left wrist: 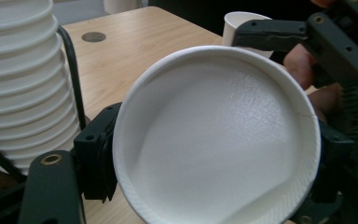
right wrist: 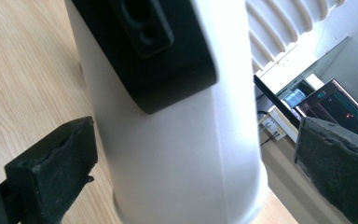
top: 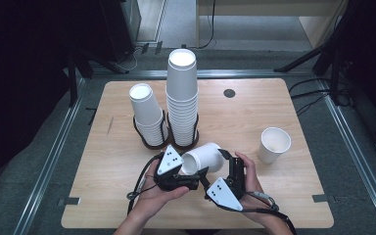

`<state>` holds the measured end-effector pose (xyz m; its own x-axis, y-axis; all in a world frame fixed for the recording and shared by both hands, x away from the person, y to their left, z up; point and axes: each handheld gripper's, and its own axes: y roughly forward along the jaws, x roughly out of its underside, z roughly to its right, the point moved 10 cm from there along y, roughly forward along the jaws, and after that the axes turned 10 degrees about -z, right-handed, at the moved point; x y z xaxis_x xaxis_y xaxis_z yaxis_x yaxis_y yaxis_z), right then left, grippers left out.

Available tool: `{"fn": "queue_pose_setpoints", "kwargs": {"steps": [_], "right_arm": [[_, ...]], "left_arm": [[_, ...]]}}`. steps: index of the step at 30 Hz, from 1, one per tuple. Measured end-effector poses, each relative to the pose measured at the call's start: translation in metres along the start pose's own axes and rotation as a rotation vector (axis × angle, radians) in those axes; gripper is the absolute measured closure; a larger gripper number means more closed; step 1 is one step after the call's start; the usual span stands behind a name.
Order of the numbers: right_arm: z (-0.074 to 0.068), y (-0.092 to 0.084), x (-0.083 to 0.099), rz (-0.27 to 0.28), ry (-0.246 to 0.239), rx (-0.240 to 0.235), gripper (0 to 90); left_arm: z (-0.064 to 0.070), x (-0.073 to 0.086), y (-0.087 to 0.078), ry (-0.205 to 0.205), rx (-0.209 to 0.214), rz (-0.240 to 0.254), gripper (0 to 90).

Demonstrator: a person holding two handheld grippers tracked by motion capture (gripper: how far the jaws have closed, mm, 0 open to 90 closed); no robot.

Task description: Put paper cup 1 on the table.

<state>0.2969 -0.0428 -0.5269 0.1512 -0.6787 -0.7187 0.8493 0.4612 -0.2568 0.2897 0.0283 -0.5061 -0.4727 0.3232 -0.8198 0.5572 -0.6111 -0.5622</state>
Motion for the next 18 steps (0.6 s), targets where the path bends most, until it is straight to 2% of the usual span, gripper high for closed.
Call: {"fn": "queue_pose_setpoints", "kwargs": {"steps": [7, 10, 13, 15, 16, 18], "right_arm": [[0.006, -0.010, 0.001, -0.008, 0.088, -0.007, 0.1], [0.014, -0.015, 0.002, -0.010, 0.155, -0.005, 0.0], [0.023, -0.021, 0.000, 0.003, 0.271, -0.027, 0.0], [0.028, -0.025, -0.002, 0.008, 0.388, -0.077, 0.0], [0.033, -0.025, -0.001, 0.006, 0.453, -0.090, 0.0], [0.039, -0.025, -0.001, 0.009, 0.526, -0.092, 0.0]], "left_arm": [[-0.007, -0.004, -0.003, -0.025, -0.036, 0.043, 22.4], [-0.006, -0.007, -0.003, -0.038, -0.033, 0.062, 22.4], [-0.008, -0.012, -0.007, -0.038, -0.053, 0.098, 22.3], [-0.010, -0.015, -0.009, -0.045, -0.068, 0.126, 22.2], [-0.011, -0.015, -0.009, -0.043, -0.074, 0.126, 22.2], [-0.012, -0.013, -0.008, -0.033, -0.089, 0.117, 22.1]]}}
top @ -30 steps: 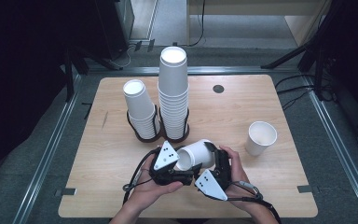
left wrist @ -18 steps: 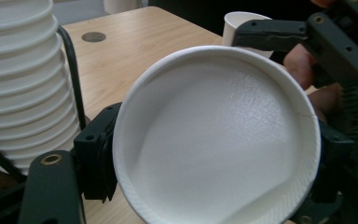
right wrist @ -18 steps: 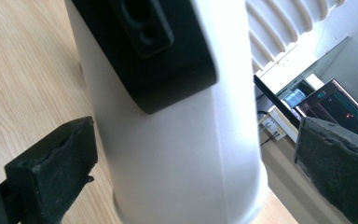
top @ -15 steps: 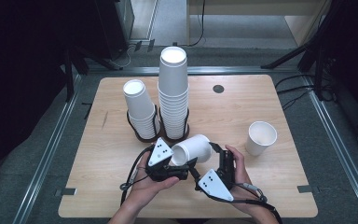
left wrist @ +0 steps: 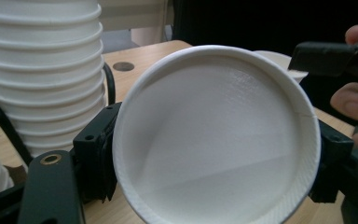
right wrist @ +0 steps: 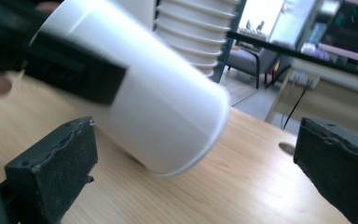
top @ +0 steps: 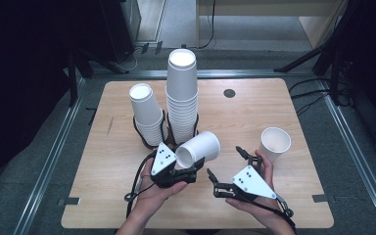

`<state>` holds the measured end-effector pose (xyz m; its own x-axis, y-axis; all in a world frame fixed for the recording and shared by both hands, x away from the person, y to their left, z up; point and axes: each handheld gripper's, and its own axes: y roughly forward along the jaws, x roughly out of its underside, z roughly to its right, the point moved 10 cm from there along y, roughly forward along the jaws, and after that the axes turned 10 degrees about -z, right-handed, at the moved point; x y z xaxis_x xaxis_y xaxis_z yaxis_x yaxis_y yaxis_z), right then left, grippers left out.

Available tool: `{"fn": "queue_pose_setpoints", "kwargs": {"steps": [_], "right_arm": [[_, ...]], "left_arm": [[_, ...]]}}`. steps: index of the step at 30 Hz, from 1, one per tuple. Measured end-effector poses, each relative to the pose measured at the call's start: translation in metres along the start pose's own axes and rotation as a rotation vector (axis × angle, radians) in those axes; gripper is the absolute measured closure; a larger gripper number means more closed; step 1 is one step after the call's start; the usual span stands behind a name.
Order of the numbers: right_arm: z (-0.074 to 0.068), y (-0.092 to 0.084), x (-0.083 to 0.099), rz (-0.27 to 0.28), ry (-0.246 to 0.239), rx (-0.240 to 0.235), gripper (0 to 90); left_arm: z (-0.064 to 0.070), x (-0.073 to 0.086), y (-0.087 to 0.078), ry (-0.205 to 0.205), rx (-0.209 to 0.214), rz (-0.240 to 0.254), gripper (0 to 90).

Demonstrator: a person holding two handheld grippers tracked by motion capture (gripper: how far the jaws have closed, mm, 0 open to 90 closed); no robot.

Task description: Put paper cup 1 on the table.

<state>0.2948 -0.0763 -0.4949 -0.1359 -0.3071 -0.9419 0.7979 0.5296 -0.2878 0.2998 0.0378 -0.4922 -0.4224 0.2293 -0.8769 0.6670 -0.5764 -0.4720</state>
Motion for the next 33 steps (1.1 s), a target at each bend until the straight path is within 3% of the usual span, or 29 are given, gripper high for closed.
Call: {"fn": "queue_pose_setpoints", "kwargs": {"steps": [2, 5, 7, 10, 14, 18, 22, 26, 30, 33], "right_arm": [[0.005, -0.001, 0.000, -0.001, 0.041, 0.021, 0.0], [0.006, -0.003, 0.002, -0.005, 0.043, 0.031, 0.0], [0.004, -0.004, 0.005, -0.010, 0.073, 0.023, 0.0], [0.005, -0.003, 0.007, -0.016, 0.166, 0.016, 0.1], [0.007, -0.003, 0.008, -0.028, 0.316, 0.008, 3.1], [0.007, -0.003, 0.008, -0.035, 0.402, -0.007, 3.7], [0.005, -0.003, 0.009, -0.043, 0.470, -0.013, 3.7], [0.004, -0.004, 0.011, -0.085, 0.572, -0.035, 3.6], [0.002, -0.005, 0.012, -0.141, 0.732, -0.107, 2.7], [0.000, -0.005, 0.013, -0.173, 0.825, -0.158, 1.2]], "left_arm": [[-0.001, 0.003, -0.001, 0.006, -0.015, 0.012, 22.0], [-0.004, 0.009, 0.001, -0.032, -0.020, 0.034, 21.9], [-0.007, 0.011, 0.003, -0.037, -0.017, 0.036, 21.9], [-0.008, 0.012, 0.005, -0.050, -0.008, 0.060, 21.9], [-0.001, 0.012, 0.008, -0.026, 0.024, 0.082, 21.9], [0.002, 0.014, 0.010, -0.034, 0.035, 0.092, 21.9], [0.002, 0.015, 0.012, -0.035, 0.010, 0.091, 21.8], [0.001, 0.017, 0.013, -0.038, 0.002, 0.091, 21.9], [0.001, 0.016, 0.013, -0.048, 0.000, 0.111, 21.9], [0.000, 0.015, 0.013, -0.053, -0.006, 0.133, 21.9]]}}
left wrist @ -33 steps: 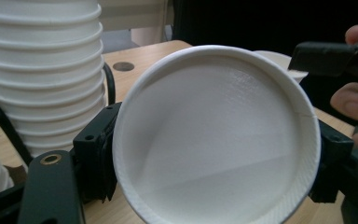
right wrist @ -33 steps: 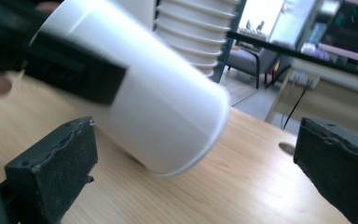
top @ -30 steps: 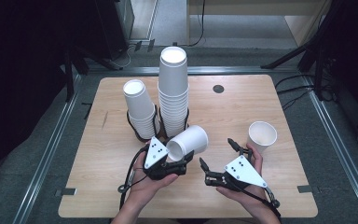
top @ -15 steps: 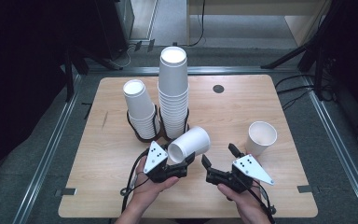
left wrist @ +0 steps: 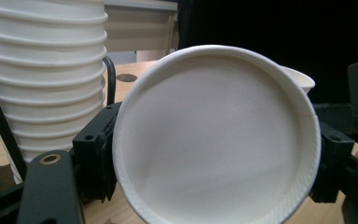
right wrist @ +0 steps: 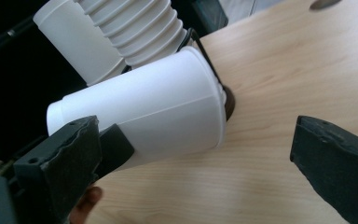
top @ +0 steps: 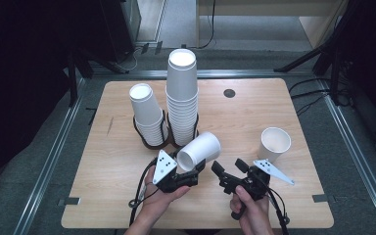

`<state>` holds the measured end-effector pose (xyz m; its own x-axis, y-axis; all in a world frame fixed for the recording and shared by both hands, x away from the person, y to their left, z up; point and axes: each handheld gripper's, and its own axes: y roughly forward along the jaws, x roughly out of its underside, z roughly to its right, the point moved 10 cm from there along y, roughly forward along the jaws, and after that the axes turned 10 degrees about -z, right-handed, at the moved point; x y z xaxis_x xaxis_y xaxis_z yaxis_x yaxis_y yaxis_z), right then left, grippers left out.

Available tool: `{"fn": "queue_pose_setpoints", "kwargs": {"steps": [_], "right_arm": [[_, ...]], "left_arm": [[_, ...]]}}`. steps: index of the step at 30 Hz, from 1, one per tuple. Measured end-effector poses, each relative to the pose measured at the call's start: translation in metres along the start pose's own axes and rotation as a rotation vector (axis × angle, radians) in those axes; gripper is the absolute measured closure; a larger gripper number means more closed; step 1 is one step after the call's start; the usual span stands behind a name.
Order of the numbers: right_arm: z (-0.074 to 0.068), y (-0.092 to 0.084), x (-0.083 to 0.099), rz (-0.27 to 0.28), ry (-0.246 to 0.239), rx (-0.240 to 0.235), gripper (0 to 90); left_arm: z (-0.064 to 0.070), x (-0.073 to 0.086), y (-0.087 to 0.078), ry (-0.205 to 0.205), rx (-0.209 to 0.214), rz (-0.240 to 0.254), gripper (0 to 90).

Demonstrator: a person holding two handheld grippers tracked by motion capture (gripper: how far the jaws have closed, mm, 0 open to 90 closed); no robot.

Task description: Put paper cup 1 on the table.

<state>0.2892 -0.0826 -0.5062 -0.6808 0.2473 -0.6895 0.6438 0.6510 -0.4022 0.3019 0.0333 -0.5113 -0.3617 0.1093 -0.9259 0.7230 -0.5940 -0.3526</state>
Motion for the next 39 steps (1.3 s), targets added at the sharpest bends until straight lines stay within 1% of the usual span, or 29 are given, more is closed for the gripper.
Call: {"fn": "queue_pose_setpoints", "kwargs": {"steps": [2, 4, 6, 8, 9, 12, 15, 18, 21, 23, 24, 26, 29, 32, 37, 39], "right_arm": [[0.000, 0.001, 0.000, -0.009, 0.076, -0.027, 0.8], [0.002, 0.002, 0.000, -0.015, 0.165, -0.054, 0.6], [0.005, 0.005, -0.001, -0.028, 0.274, -0.082, 0.6], [0.006, 0.007, -0.002, -0.042, 0.376, -0.121, 0.6], [0.006, 0.008, -0.002, -0.049, 0.417, -0.141, 0.6], [0.003, 0.013, -0.001, -0.068, 0.509, -0.177, 0.6], [0.000, 0.019, 0.001, -0.077, 0.625, -0.224, 0.7], [-0.003, 0.026, 0.003, -0.082, 0.701, -0.251, 0.8], [-0.009, 0.031, 0.001, -0.079, 0.791, -0.310, 0.7], [-0.012, 0.032, -0.003, -0.063, 0.831, -0.342, 0.7], [-0.014, 0.033, -0.004, -0.060, 0.841, -0.357, 0.7], [-0.015, 0.035, -0.005, -0.064, 0.880, -0.380, 0.7], [-0.015, 0.038, -0.007, -0.061, 0.914, -0.395, 0.7], [-0.015, 0.041, -0.007, -0.069, 0.946, -0.406, 0.7], [-0.014, 0.049, -0.008, -0.062, 0.999, -0.424, 0.8], [-0.014, 0.052, -0.009, -0.065, 1.002, -0.430, 0.7]], "left_arm": [[0.001, -0.001, 0.000, -0.003, 0.000, 0.014, 21.9], [0.002, -0.001, 0.000, -0.002, -0.001, 0.030, 22.0], [0.003, -0.002, 0.000, 0.001, -0.001, 0.039, 22.0], [0.004, -0.003, 0.000, 0.000, 0.000, 0.048, 21.9], [0.005, -0.003, 0.000, 0.000, -0.002, 0.052, 22.0], [0.006, -0.004, 0.000, 0.006, -0.005, 0.060, 21.9], [0.006, -0.005, -0.002, 0.012, -0.008, 0.072, 22.0], [0.007, -0.006, -0.003, 0.016, -0.007, 0.081, 21.9], [0.006, -0.006, -0.003, 0.014, -0.009, 0.085, 21.9], [0.006, -0.007, -0.003, 0.015, -0.013, 0.088, 21.9], [0.005, -0.007, -0.003, 0.016, -0.015, 0.089, 21.9], [0.005, -0.007, -0.004, 0.016, -0.019, 0.093, 21.9], [0.006, -0.008, -0.004, 0.018, -0.016, 0.100, 21.9], [0.008, -0.008, -0.004, 0.023, -0.014, 0.099, 21.9], [0.011, -0.007, -0.003, 0.032, -0.011, 0.099, 21.9], [0.012, -0.007, -0.003, 0.041, -0.013, 0.099, 21.9]]}}
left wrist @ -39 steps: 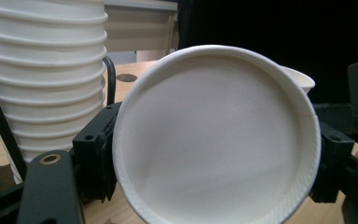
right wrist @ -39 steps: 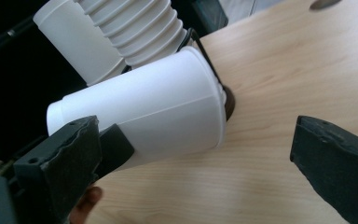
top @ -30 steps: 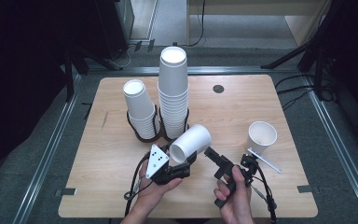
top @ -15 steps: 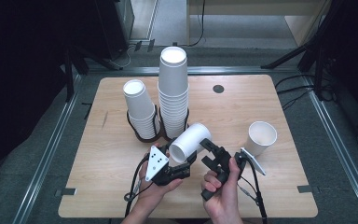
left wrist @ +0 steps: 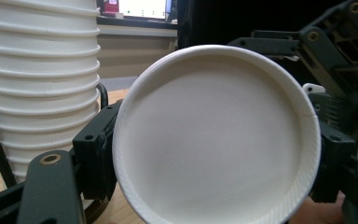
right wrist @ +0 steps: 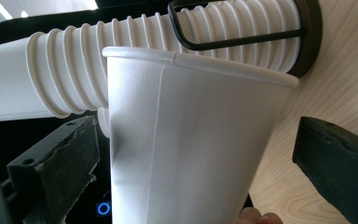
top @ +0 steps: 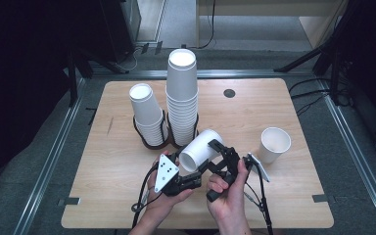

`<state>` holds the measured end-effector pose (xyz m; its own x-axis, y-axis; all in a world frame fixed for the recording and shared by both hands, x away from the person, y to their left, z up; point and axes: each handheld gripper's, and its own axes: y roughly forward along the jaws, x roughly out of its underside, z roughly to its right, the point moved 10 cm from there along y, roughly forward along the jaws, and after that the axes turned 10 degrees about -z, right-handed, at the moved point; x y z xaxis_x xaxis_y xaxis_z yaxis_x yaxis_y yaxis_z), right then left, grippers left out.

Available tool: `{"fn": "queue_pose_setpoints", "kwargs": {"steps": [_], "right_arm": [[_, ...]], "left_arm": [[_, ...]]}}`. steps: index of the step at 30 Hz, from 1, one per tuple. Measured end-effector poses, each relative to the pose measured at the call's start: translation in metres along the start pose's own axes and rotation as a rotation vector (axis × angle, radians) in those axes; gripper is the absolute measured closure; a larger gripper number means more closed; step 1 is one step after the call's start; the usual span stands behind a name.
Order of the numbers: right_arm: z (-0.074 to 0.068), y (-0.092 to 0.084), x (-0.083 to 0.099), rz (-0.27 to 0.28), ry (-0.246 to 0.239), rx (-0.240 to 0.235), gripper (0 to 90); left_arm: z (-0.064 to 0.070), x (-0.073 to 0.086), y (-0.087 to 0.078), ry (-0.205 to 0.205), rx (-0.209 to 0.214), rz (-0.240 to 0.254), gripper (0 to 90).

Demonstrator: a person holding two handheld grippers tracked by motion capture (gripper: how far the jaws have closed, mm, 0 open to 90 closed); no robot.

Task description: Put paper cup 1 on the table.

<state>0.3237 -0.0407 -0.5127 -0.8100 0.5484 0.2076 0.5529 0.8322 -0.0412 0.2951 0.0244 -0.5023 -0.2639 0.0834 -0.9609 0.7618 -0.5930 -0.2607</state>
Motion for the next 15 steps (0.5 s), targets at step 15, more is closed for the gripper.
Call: {"fn": "queue_pose_setpoints", "kwargs": {"steps": [15], "right_arm": [[-0.002, 0.014, -0.011, -0.040, 0.035, -0.054, 2.2]], "left_arm": [[0.004, 0.001, 0.000, 0.005, 0.021, -0.002, 21.9]]}}
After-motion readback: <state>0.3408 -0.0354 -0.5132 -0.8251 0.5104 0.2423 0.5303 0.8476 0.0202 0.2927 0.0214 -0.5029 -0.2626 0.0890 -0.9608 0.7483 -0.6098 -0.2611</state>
